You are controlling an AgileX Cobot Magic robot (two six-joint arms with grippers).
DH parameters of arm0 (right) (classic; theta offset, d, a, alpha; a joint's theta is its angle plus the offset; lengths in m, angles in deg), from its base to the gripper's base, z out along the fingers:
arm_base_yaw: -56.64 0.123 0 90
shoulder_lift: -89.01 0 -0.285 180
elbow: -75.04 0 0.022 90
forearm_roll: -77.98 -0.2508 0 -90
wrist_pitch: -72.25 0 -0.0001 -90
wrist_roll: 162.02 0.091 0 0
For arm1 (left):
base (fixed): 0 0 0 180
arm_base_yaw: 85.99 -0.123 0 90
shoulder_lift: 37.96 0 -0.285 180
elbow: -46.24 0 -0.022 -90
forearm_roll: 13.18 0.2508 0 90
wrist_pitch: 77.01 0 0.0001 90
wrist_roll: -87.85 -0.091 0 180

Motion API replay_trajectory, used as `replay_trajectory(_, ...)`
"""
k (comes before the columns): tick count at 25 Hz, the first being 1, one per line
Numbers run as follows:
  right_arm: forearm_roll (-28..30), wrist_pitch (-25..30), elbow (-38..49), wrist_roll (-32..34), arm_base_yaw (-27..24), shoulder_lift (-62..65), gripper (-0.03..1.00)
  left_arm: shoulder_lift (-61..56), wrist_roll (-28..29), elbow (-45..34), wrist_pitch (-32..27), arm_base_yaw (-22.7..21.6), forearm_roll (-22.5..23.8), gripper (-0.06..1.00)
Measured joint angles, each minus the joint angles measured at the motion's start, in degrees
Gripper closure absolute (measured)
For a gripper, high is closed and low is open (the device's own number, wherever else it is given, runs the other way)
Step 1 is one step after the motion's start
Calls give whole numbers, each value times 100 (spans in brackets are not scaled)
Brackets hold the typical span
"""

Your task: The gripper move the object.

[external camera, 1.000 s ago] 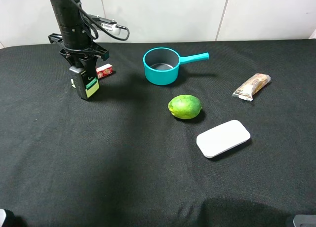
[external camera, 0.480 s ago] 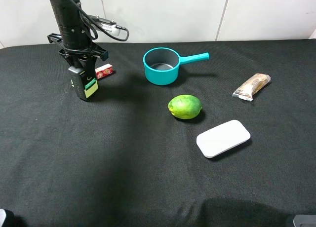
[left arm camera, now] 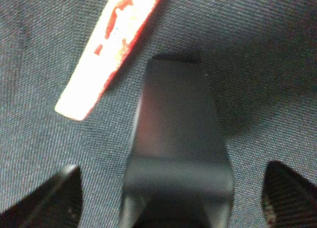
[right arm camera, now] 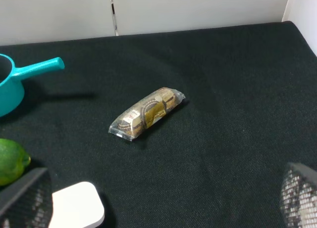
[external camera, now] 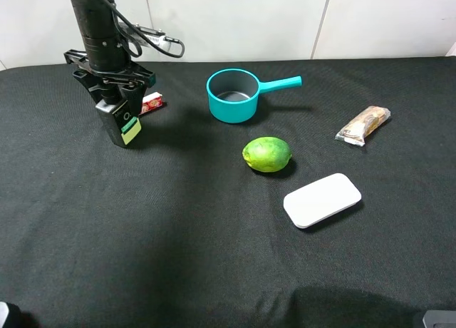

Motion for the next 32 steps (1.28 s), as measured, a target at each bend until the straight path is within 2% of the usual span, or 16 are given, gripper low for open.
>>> replay_trajectory(4,0,0,0,0,0,0,27,0,30,0,-75,0,142,15)
replay_trajectory(12,0,0,0,0,0,0,27,0,52,0,-75,0,141,15)
replay_trajectory(18,0,0,0,0,0,0,27,0,52,0,-75,0,-97,15)
replay_trajectory(32,0,0,0,0,0,0,27,-154,52,4,24,25,-116,15)
